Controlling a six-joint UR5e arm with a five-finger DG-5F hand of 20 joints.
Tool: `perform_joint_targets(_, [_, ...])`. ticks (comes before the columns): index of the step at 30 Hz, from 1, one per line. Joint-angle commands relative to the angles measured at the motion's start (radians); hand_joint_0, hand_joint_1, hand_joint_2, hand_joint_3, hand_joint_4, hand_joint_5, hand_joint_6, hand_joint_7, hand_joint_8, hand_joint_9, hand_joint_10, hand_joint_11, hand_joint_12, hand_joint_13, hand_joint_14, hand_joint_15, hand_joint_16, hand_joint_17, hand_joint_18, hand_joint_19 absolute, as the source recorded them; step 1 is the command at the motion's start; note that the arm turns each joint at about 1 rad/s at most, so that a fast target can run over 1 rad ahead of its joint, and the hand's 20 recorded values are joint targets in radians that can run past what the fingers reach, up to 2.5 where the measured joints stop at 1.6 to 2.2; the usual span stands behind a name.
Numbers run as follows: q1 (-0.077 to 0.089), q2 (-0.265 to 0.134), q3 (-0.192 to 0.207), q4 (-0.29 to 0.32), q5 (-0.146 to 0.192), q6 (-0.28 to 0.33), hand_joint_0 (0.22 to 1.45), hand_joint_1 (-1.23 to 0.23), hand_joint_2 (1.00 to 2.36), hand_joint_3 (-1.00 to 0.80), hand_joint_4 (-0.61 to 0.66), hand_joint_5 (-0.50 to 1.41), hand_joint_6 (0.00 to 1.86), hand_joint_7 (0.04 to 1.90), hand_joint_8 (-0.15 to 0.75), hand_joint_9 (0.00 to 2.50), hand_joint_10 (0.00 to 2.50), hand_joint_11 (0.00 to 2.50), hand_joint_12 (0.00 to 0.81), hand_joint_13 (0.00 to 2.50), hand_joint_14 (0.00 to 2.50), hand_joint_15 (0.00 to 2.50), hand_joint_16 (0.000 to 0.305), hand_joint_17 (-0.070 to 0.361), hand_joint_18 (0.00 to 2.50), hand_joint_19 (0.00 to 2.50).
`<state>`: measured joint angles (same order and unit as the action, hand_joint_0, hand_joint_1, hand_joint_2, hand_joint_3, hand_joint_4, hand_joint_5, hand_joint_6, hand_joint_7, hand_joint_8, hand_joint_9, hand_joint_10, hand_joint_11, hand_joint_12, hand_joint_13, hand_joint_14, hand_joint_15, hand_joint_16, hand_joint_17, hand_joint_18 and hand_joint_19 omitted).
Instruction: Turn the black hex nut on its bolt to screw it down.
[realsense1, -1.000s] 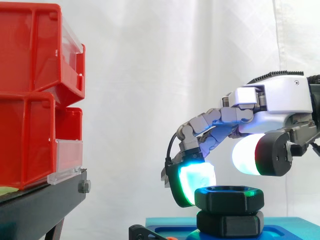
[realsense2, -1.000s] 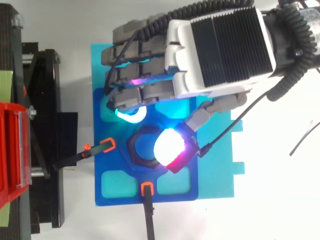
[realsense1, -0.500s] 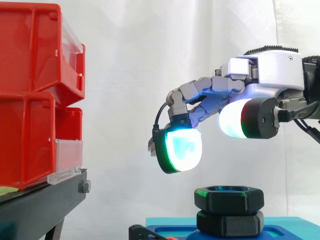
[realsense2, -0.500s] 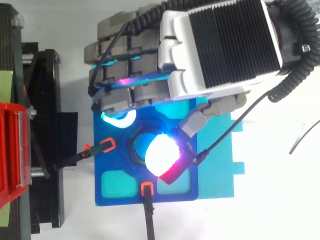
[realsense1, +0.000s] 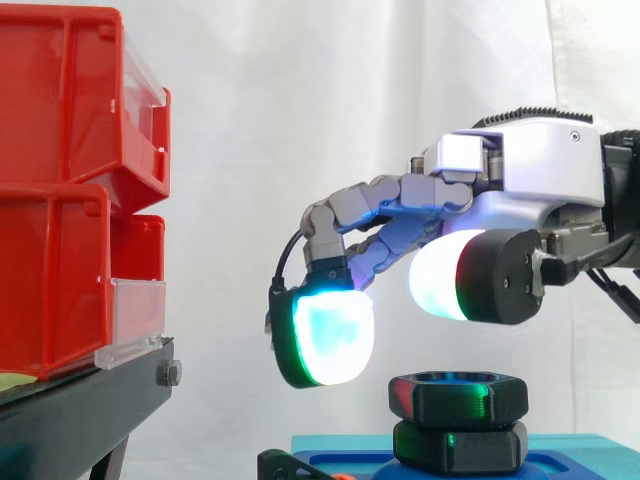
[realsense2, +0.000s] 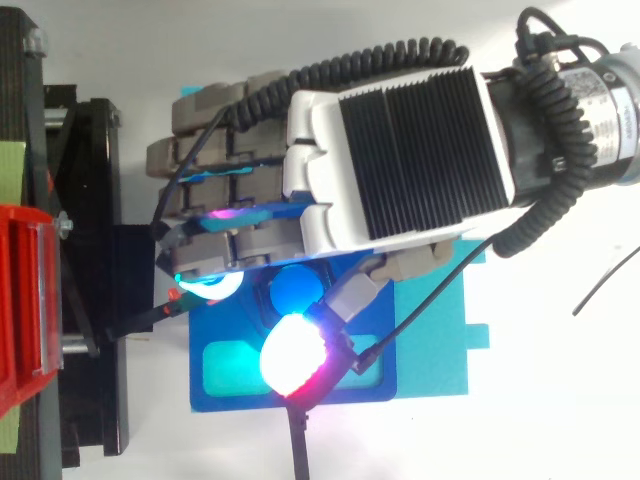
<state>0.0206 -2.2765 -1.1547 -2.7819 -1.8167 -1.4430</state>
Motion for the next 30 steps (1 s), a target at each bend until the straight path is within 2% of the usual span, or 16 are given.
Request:
perform_joint_targets(1, [0.01, -0.008, 0.0, 0.015, 0.004, 0.001, 0.45, -0.28, 1.0, -0.5, 0.11, -0.05, 0.5, 1.26, 0.222, 0.72, 0.0, 0.08, 0.317, 0.57, 0.01, 0.21, 0.054, 0.123, 0.45, 0.29])
perform_joint_targets(9, [0.027, -0.006, 0.0, -0.022, 0.03, 0.003, 0.45, -0.28, 1.0, -0.5, 0.11, -0.04, 0.5, 1.37, 0.225, 0.74, 0.0, 0.07, 0.316, 0.57, 0.01, 0.21, 0.054, 0.122, 0.45, 0.29])
perform_joint_targets(18, [0.039, -0.008, 0.0, -0.031, 0.031, 0.006, 0.45, -0.27, 1.0, -0.5, 0.1, -0.04, 0.55, 1.32, 0.23, 0.74, 0.0, 0.08, 0.317, 0.57, 0.01, 0.21, 0.054, 0.122, 0.45, 0.29])
perform_joint_targets(26, [0.039, -0.008, -0.013, -0.033, 0.034, 0.006, 0.45, -0.27, 1.0, -0.5, 0.11, -0.05, 0.59, 1.28, 0.234, 0.75, 0.0, 0.08, 0.318, 0.57, 0.01, 0.21, 0.054, 0.122, 0.46, 0.29])
perform_joint_targets(30, [0.032, -0.008, -0.022, -0.03, 0.03, 0.003, 0.45, -0.27, 1.0, -0.5, 0.12, -0.05, 0.6, 1.25, 0.234, 0.75, 0.0, 0.08, 0.317, 0.57, 0.01, 0.21, 0.054, 0.122, 0.46, 0.29])
